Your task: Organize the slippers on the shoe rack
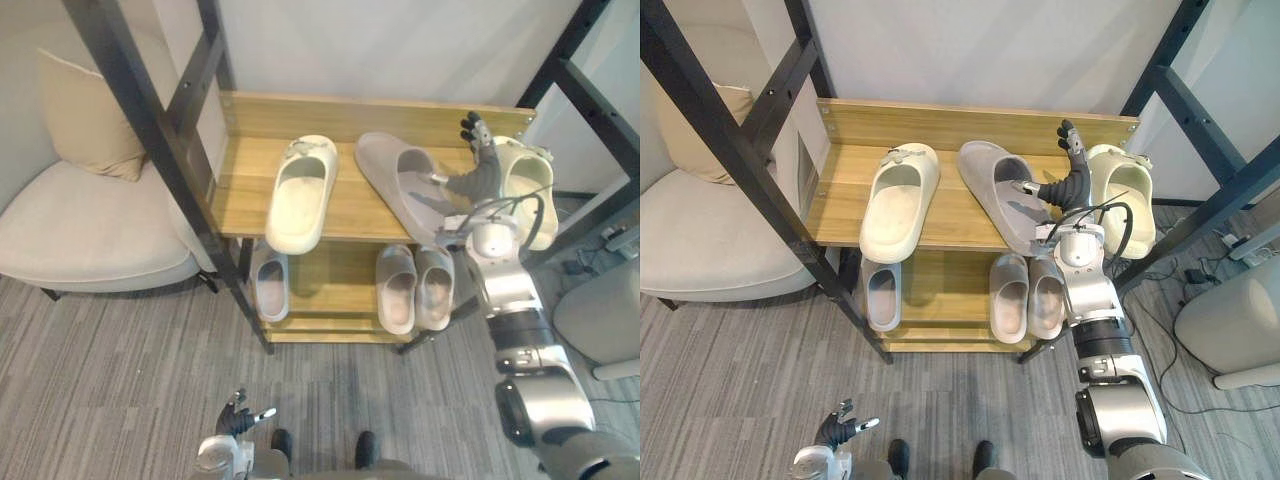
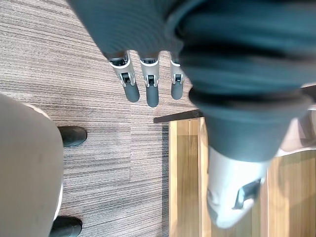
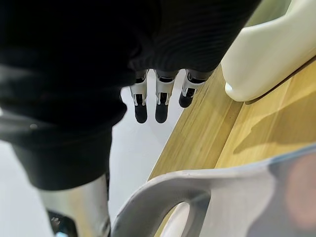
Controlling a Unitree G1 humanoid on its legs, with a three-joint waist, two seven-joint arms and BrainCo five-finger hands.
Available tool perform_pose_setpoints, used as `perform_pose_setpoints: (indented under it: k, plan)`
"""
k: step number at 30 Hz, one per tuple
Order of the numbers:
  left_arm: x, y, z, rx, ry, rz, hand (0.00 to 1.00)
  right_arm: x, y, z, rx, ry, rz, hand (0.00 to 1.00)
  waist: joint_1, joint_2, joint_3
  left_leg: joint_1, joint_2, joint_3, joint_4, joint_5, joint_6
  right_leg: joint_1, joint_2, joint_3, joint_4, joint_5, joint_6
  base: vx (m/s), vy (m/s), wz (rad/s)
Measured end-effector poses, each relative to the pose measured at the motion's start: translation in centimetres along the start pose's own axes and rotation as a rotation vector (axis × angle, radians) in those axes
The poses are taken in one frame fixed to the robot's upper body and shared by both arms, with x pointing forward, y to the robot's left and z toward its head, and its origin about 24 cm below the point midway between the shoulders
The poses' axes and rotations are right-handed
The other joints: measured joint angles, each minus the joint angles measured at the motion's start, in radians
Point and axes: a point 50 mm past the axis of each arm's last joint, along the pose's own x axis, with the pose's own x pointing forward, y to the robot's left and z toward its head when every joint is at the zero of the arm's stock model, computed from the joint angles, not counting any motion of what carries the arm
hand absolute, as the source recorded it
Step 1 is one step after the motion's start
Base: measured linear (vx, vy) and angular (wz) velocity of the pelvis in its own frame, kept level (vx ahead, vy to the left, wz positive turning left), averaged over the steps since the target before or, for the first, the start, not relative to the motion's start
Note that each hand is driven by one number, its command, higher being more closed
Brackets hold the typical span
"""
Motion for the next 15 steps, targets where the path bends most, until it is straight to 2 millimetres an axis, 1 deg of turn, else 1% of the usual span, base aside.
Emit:
perform_pose_setpoints:
  k: [7,9,12,15]
  plan:
    - [0.0,0.0,0.2,-0.008,-0.009,0.000,0.00,0.5,-0.1,0.1,-0.024,0.010,-0.002,0.00,0.004,0.001,0.011,-0.012,-0.004,0.004,0.000,0.004,0.007,-0.017,-0.003,-0.006,0.000,0.023,-0.004,-0.01,0.005,-0.02]
    - [0.0,0.2,0.5,-0.019,-0.025,0.003,0.00,1.1,0.0,0.5,-0.022,0.007,-0.002,0.00,0.005,-0.003,0.031,-0.013,-0.007,0.004,0.000,0.008,0.013,-0.017,-0.006,-0.008,0.000,0.029,-0.003,-0.05,0.010,0.00]
    - [0.0,0.2,0.6,-0.028,-0.026,0.004,0.00,1.5,0.3,0.5,-0.026,0.017,0.012,0.00,0.007,-0.004,0.033,-0.009,-0.009,0.004,-0.014,0.018,0.014,-0.019,-0.008,-0.011,0.000,0.029,-0.003,-0.05,-0.004,0.01]
    - [0.1,0.3,0.7,-0.032,-0.031,0.008,0.00,1.9,0.5,0.8,-0.033,0.013,0.030,0.00,0.008,-0.012,0.040,-0.005,-0.011,0.003,-0.034,0.034,0.013,-0.024,-0.007,-0.013,0.000,0.029,-0.003,-0.04,-0.010,0.00]
